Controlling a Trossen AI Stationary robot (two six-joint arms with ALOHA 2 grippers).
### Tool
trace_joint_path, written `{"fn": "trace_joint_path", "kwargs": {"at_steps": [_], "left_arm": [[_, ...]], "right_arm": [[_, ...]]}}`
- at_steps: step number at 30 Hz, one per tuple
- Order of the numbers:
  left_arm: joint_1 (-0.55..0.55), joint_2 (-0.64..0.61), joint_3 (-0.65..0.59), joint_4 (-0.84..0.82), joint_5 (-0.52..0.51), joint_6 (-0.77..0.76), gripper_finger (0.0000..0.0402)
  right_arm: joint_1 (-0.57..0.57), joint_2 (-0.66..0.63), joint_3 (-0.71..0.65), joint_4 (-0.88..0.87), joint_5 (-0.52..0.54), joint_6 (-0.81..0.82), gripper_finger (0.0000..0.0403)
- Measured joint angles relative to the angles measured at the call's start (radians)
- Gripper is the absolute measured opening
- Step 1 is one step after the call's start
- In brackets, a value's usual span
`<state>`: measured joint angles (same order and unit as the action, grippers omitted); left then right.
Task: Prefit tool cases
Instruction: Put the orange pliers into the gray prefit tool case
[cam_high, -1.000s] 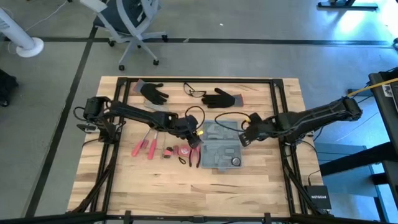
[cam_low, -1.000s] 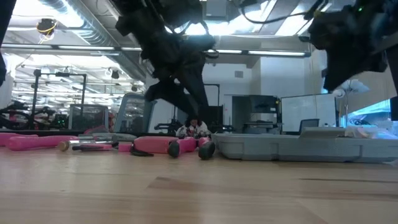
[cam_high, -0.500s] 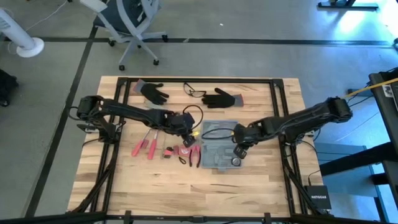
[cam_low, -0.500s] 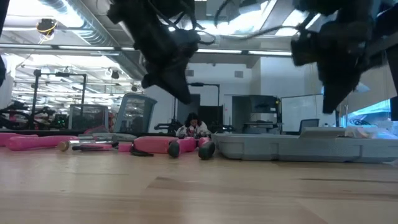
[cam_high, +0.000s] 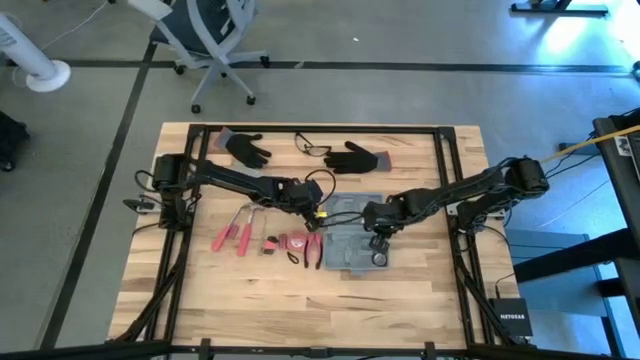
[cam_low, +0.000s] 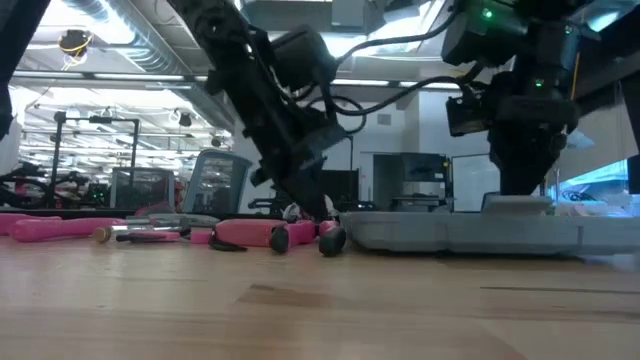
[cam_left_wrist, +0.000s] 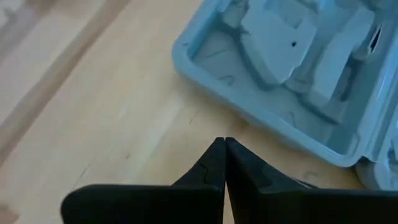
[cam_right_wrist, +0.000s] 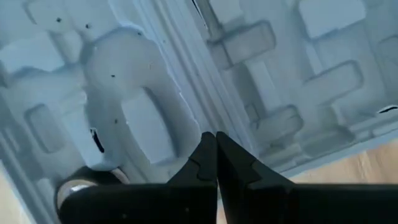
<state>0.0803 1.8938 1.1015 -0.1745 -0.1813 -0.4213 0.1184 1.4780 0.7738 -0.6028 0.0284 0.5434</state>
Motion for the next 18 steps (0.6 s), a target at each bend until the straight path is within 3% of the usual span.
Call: {"fn": "trace_joint_path", "kwargs": {"at_steps": [6,10,18], "left_arm": [[0.006,0.022,0.0,0.079,0.0,0.023,0.0],[0.022,0.04,0.0,0.166,-0.001,0.044,0.0],[0.053,0.095,0.007,0.343,0.026,0.025,0.0]], "right_arm": [[0.0,0.001,-0.005,0.002,0.03,0.036,0.0],[0.034,-0.001,-0.02,0.002,0.021,0.178,0.0],[0.21,0.0,-0.023,0.019,0.007,0.565,0.0]]}}
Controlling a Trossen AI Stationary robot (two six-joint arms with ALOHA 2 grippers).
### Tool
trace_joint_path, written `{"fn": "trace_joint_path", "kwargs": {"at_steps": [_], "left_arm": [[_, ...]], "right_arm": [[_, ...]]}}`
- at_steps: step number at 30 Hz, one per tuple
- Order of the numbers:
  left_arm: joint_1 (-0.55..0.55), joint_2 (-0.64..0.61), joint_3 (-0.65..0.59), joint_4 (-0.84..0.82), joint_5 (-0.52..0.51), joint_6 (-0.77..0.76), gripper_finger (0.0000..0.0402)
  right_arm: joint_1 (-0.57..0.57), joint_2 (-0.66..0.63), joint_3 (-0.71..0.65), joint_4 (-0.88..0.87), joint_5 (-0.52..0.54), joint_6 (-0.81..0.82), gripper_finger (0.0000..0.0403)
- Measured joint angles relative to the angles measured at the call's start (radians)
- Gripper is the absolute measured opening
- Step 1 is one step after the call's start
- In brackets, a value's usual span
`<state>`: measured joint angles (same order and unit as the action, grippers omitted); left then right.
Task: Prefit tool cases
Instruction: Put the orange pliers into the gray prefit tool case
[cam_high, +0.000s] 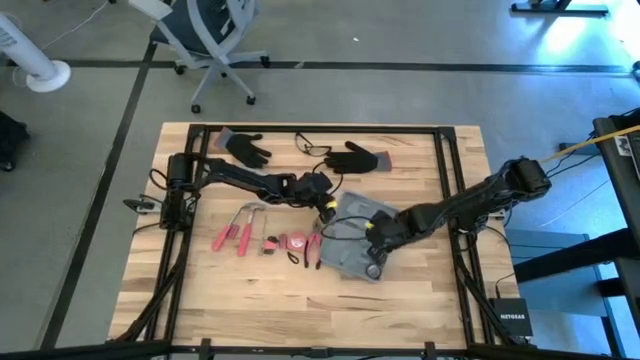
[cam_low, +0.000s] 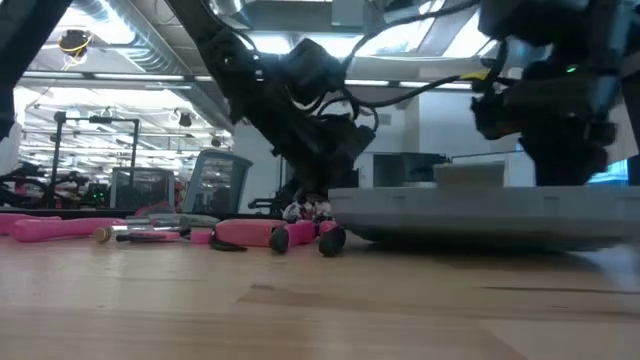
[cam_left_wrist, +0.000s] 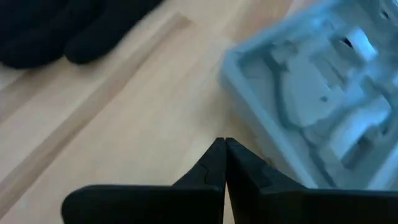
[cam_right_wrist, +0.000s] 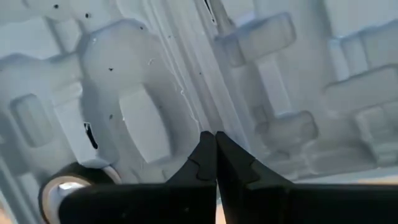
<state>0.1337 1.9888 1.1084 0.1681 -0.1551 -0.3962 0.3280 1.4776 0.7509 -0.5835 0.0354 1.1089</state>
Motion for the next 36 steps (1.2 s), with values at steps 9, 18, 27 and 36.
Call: {"fn": "trace_joint_path", "kwargs": {"at_steps": [9,18,27,36], "left_arm": [[0.013,-0.025,0.064,0.023,-0.002,0.186,0.0],[0.064,-0.243,0.071,-0.216,-0.008,0.279,0.0],[-0.218,-0.157,0.059,-0.025,-0.033,0.083,0.0],[-0.386,0.021,0.061,0.15,-0.148,-0.31,0.0]], "right_arm": [[0.153,-0.013,0.008,0.053,0.047,0.404,0.0],[0.134,-0.181,0.031,-0.098,0.188,0.397,0.0],[-0.124,-0.183,-0.008,-0.032,0.05,0.031,0.0],[-0.337,-0.099,-0.01,0.04,-0.106,-0.336,0.0]]}}
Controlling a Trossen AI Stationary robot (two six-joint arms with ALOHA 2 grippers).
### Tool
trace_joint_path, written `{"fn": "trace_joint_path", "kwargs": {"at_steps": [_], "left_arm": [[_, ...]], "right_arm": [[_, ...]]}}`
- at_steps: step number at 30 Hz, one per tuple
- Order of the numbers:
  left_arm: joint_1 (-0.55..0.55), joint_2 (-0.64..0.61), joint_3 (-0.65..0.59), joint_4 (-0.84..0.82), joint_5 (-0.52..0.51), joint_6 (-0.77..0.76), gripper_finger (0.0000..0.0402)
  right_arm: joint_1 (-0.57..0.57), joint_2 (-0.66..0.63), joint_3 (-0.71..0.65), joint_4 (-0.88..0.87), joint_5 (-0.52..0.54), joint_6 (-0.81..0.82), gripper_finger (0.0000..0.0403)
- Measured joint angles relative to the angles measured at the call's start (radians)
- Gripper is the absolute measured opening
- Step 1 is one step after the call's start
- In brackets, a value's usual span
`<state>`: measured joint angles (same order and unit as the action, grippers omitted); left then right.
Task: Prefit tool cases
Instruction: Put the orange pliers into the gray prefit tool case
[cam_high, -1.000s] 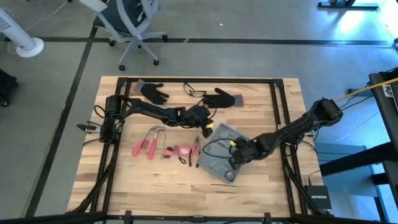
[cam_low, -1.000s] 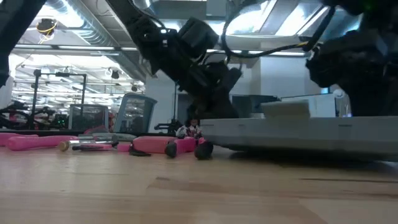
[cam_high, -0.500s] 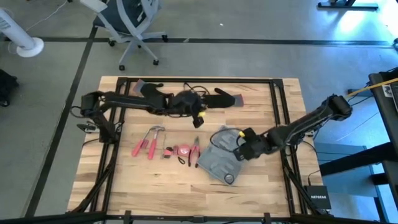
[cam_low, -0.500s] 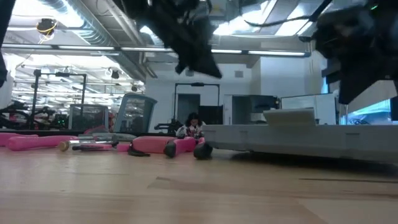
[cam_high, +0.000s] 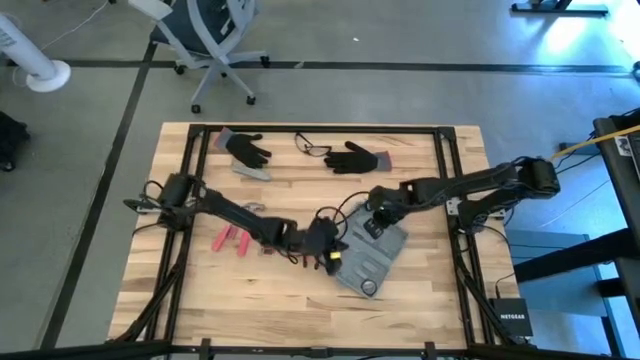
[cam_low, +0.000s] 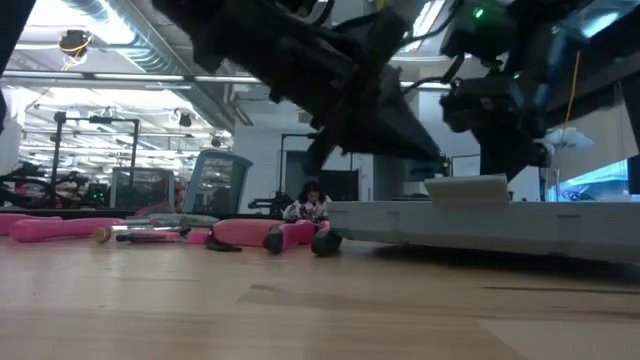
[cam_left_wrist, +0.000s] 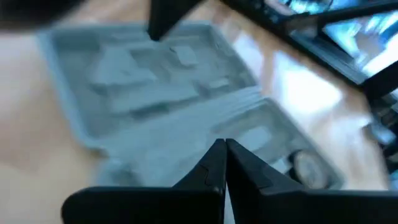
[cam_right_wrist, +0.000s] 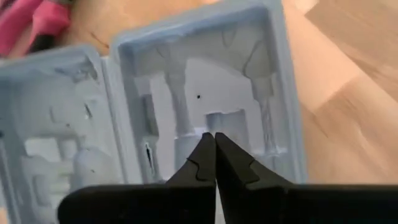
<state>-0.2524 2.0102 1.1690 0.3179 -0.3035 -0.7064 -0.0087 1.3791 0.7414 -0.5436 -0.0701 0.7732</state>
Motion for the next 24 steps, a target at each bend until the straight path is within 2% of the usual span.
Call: {"fn": "trace_joint_path", "kwargs": {"at_steps": [6,12,19,24], "left_arm": [[-0.052,0.073,0.01,0.005,0.005,-0.127,0.0],[-0.019,0.082,0.011,-0.015,0.0,-0.148,0.0],[0.044,0.081,0.014,-0.135,0.016,0.002,0.0],[0.104,0.08,0.013,-0.134,0.055,0.115,0.0]], "right_arm": [[-0.025,0.06,0.0,0.027,-0.031,-0.08,0.0],[0.033,0.076,-0.014,0.01,-0.055,-0.069,0.0],[0.149,0.067,-0.085,0.009,-0.063,0.143,0.0],[0.247,0.067,-0.09,0.011,-0.039,0.313,0.0]]}}
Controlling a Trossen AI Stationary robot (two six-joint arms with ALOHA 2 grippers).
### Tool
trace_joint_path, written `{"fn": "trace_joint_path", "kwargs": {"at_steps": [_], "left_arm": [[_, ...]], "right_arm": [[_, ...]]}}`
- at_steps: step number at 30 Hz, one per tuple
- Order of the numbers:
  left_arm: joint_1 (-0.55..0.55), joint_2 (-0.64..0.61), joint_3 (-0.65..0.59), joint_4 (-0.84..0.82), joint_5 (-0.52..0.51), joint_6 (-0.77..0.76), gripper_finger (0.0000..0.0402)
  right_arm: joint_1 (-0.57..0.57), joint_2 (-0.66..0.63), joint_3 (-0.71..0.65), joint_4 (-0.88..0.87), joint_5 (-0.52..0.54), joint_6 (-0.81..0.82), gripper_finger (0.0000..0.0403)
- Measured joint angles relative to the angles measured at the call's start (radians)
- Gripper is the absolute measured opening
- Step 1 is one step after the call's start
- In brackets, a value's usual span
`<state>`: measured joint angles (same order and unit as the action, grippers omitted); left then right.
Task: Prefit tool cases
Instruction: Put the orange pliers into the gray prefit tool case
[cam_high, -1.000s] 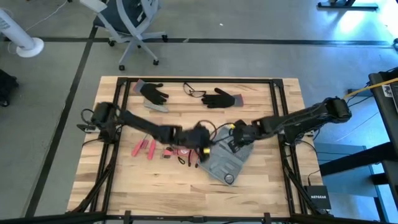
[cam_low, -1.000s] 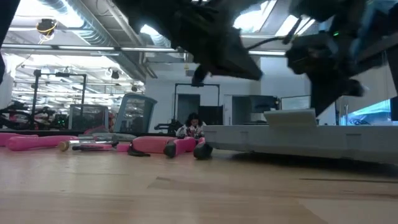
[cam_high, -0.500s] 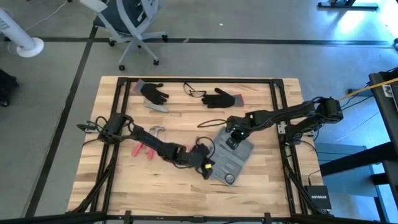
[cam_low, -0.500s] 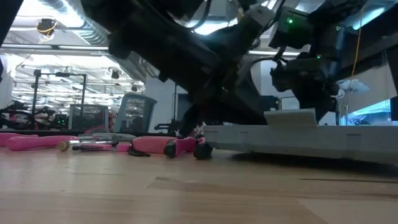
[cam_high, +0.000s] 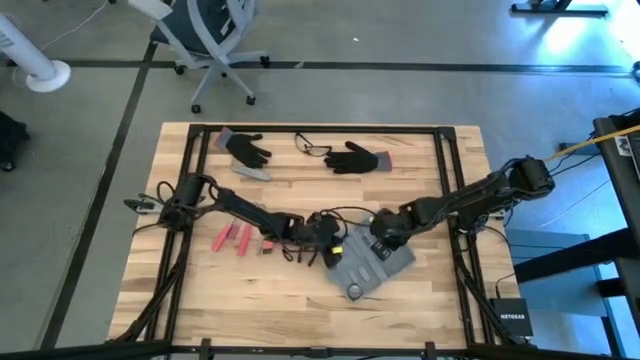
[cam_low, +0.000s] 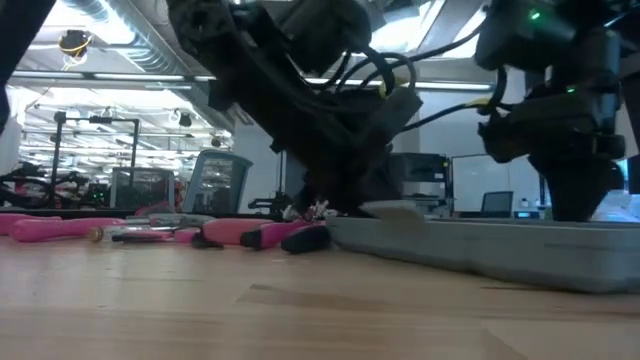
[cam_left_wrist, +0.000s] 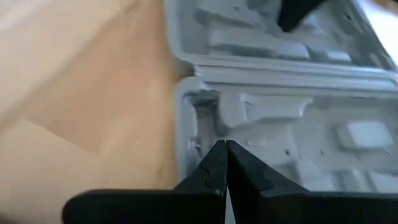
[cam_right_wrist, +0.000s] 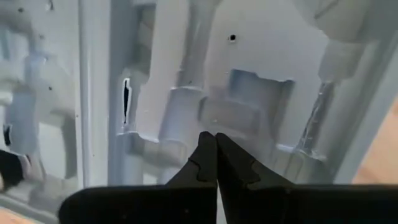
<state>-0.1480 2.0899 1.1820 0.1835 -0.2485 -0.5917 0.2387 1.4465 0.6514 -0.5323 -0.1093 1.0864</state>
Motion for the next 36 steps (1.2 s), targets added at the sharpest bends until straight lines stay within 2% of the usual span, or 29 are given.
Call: {"fn": "trace_joint_path", "kwargs": {"at_steps": [8,16,26,30,33,36], "left_arm": [[0.09,0.003,-0.003,0.09,0.051,0.046,0.0],[0.124,0.003,-0.002,0.147,0.058,0.109,0.0],[0.191,-0.034,0.123,0.121,0.064,0.289,0.0],[0.188,-0.13,0.132,-0.017,0.066,0.341,0.0],[0.17,-0.212,0.132,-0.251,0.065,0.332,0.0],[0.14,-0.263,0.132,-0.501,0.081,0.208,0.0]], "right_arm": [[0.077,-0.001,-0.002,-0.036,0.047,0.181,0.0],[0.073,-0.044,-0.003,-0.25,0.127,0.283,0.0],[0.075,-0.138,-0.008,-0.261,0.219,0.386,0.0],[0.075,-0.21,-0.006,-0.268,0.28,0.418,0.0],[0.075,-0.262,-0.006,-0.282,0.341,0.449,0.0],[0.075,-0.301,-0.005,-0.27,0.383,0.45,0.0]]}}
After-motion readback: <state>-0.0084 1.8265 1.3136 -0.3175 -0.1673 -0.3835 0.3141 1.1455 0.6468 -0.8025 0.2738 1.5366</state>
